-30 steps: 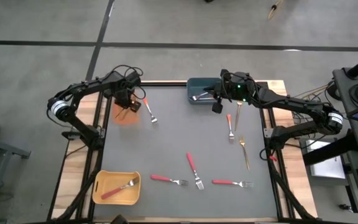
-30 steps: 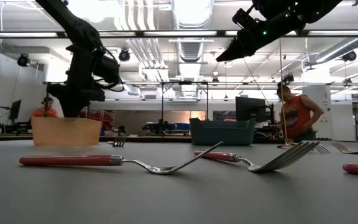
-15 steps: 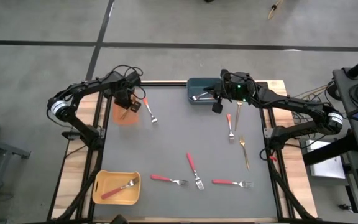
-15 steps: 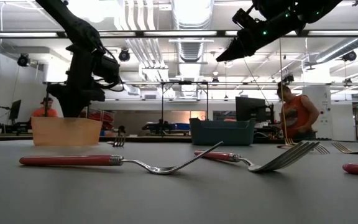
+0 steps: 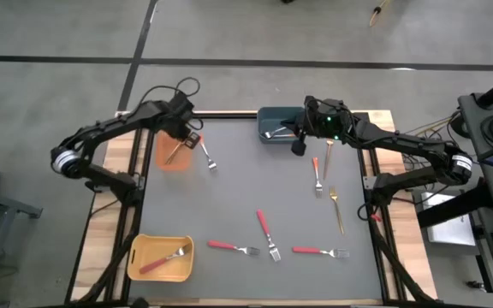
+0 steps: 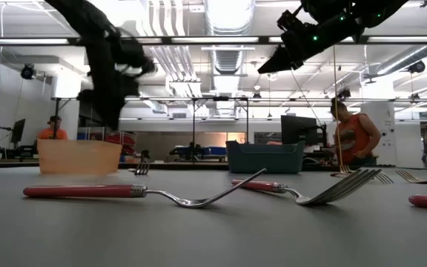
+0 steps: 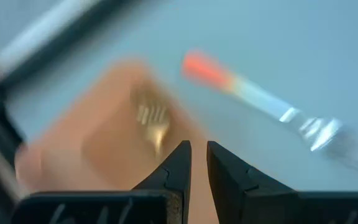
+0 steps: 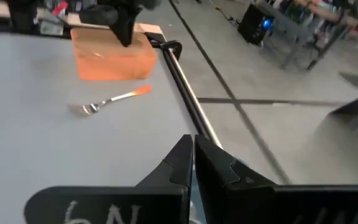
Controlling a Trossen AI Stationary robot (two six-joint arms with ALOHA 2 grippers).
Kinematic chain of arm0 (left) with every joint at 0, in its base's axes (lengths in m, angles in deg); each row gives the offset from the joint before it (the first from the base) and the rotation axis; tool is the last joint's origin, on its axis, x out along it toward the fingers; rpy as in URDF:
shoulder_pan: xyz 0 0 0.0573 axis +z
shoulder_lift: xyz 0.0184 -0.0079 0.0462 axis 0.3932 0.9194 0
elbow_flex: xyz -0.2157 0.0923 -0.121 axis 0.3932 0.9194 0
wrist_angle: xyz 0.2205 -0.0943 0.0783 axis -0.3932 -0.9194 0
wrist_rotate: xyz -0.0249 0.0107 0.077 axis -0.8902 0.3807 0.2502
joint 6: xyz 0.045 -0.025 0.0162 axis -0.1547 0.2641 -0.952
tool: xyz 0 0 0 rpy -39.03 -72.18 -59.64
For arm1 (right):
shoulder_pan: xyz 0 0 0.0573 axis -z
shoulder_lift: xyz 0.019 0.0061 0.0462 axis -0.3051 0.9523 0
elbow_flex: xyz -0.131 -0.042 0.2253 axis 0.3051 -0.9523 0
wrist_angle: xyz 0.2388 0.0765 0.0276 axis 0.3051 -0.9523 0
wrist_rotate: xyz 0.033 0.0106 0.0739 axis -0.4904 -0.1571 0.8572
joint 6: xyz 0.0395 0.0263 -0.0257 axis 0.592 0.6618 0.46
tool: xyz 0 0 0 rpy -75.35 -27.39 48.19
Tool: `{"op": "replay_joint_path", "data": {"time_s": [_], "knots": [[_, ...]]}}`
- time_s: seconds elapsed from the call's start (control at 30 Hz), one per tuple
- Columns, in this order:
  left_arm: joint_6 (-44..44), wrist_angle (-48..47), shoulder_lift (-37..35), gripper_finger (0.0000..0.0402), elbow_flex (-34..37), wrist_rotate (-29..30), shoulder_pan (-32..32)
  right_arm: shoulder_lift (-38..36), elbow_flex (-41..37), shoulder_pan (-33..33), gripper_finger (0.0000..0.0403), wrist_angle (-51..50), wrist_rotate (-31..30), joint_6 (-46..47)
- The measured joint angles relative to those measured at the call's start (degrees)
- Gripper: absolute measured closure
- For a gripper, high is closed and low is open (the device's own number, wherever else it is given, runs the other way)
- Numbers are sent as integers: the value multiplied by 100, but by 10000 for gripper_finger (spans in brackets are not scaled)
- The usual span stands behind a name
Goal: Sort silverware by color (type)
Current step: Put the orange fork into the blue bin
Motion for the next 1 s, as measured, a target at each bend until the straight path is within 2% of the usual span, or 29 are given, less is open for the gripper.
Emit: {"op": "replay_joint_path", "data": {"time_s": [0.2,0.37,0.47,0.6,0.67,1.0], "knots": [[-866,1382,-838,367,55,-9,-614,0,-33,0,394,-349,-3,1328],[-1661,2458,-1226,367,112,-38,-1039,2,-48,0,394,-720,0,2589],[-2050,2994,-1294,367,143,-438,-1169,2,-31,-2,394,-874,3,3189],[-2342,3449,-1294,367,209,-1554,-1204,2,52,-4,394,-944,-11,3680],[-2377,3587,-1279,367,235,-1895,-1207,2,76,-7,394,-956,-94,3838],[-2674,4133,-1246,367,603,-1967,-1202,2,94,-72,394,-1198,-290,4396]]}}
